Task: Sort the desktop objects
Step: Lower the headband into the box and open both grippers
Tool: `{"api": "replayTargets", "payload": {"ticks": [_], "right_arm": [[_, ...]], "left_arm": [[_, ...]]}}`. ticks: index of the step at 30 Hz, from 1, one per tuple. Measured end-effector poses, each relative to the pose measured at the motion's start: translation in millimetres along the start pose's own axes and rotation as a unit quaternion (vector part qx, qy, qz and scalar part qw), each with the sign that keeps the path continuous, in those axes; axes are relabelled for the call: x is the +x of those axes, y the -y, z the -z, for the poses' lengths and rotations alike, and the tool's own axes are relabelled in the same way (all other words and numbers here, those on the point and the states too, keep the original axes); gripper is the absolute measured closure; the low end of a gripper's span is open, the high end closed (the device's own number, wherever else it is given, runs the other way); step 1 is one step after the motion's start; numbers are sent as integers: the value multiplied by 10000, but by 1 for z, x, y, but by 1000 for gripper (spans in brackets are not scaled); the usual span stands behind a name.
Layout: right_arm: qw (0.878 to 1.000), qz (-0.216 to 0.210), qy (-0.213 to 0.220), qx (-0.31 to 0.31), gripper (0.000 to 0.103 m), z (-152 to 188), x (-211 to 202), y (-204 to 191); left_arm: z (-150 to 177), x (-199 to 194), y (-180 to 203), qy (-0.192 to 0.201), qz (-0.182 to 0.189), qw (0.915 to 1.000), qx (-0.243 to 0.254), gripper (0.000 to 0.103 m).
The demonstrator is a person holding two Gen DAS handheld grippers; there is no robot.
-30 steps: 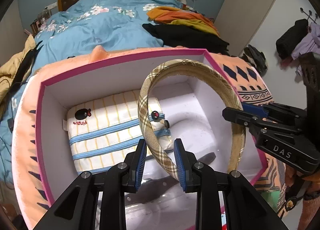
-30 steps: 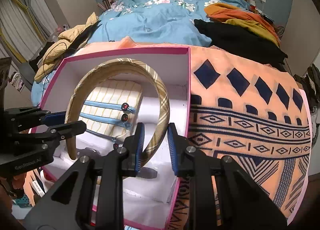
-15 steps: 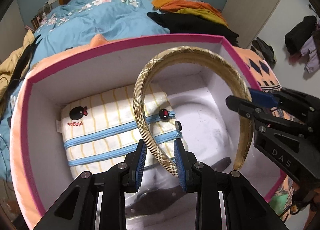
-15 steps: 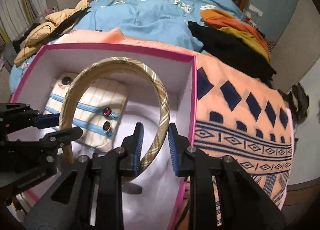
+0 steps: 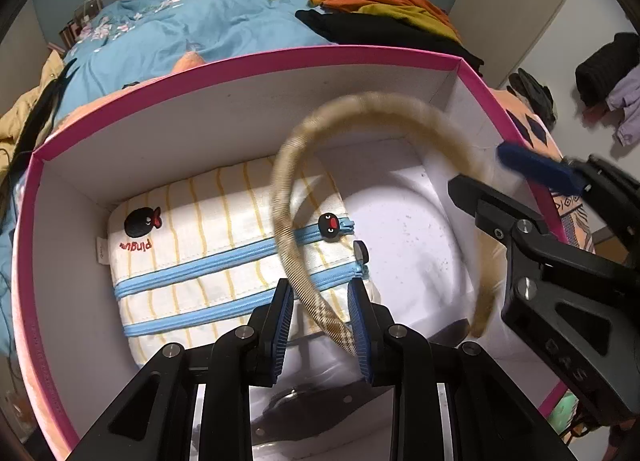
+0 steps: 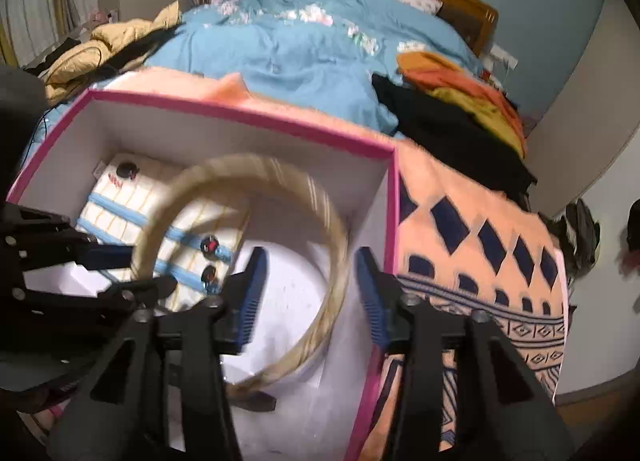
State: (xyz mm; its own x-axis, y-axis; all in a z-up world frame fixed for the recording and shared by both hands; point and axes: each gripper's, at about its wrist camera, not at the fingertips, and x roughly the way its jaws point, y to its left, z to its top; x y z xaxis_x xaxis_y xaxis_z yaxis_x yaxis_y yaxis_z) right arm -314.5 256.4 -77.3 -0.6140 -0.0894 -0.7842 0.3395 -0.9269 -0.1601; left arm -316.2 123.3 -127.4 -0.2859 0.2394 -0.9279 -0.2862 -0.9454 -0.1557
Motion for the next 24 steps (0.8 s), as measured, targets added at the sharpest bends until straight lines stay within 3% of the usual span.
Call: {"api": "replayTargets", "payload": {"ticks": [12,18,24], "right_arm": [[9977,-567,-7,358,44,12,-25,14],[9951,-882,52,449,44,24,-45,20],[9914,-1149,98,628,44,39,-61,26]], "left_arm": [[-6,6,13,-103,-15,9997,229,75],[-4,0,8,-28,211,9996,172,74],[9,-32,-3,538,275,9982,56,73]]}}
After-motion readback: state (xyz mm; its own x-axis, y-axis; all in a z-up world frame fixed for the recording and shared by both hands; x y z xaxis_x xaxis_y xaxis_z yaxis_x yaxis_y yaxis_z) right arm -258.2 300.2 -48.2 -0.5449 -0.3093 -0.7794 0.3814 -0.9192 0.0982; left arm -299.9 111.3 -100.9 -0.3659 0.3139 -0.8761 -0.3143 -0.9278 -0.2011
